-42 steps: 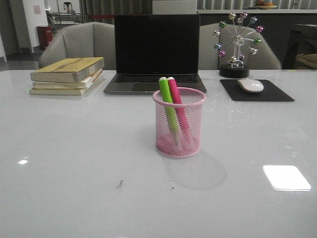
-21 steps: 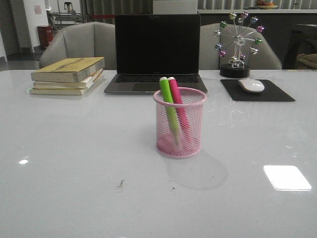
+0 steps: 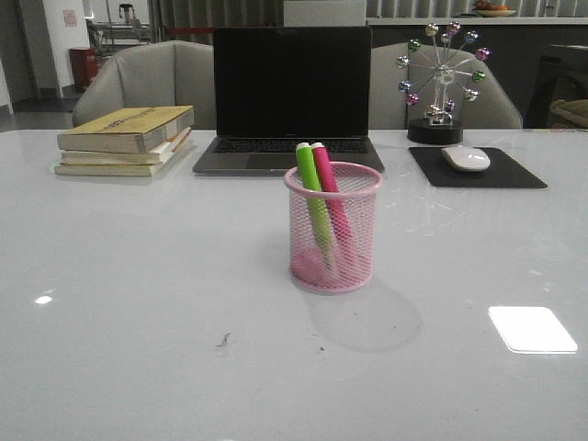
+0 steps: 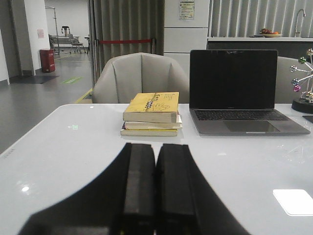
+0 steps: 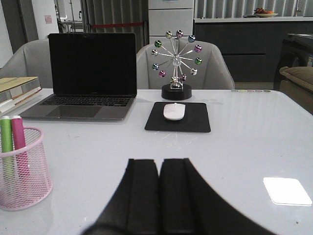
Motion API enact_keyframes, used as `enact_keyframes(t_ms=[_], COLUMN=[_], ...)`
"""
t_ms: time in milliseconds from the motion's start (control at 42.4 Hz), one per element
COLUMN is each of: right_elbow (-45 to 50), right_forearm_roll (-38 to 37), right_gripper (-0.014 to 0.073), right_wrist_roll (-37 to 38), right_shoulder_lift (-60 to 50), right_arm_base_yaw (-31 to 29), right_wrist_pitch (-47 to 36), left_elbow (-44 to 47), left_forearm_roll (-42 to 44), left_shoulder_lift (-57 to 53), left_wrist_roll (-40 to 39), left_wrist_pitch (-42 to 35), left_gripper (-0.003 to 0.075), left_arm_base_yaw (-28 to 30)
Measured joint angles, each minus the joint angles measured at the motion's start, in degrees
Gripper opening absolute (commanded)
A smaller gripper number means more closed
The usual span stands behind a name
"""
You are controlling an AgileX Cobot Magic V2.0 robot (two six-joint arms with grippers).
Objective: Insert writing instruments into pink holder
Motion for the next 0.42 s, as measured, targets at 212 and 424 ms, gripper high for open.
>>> enact_keyframes(t_ms=[212,424], right_elbow=[0.0,0.0], right_forearm_roll=[0.25,0.25], right_gripper=[0.0057,0.0057], right_wrist_roll=[0.0,0.0], right_shoulder_lift=[0.0,0.0], right_arm_base_yaw=[0.0,0.0], right_wrist_pitch=[0.35,0.35], left_elbow=[0.0,0.0], left_forearm_roll=[0.0,0.0], left_shoulder_lift=[0.0,0.0], left_wrist_roll=[0.0,0.0], left_wrist_pitch=[0.0,0.0], left_gripper=[0.0091,0.0091], left_arm_base_yaw=[0.0,0.0])
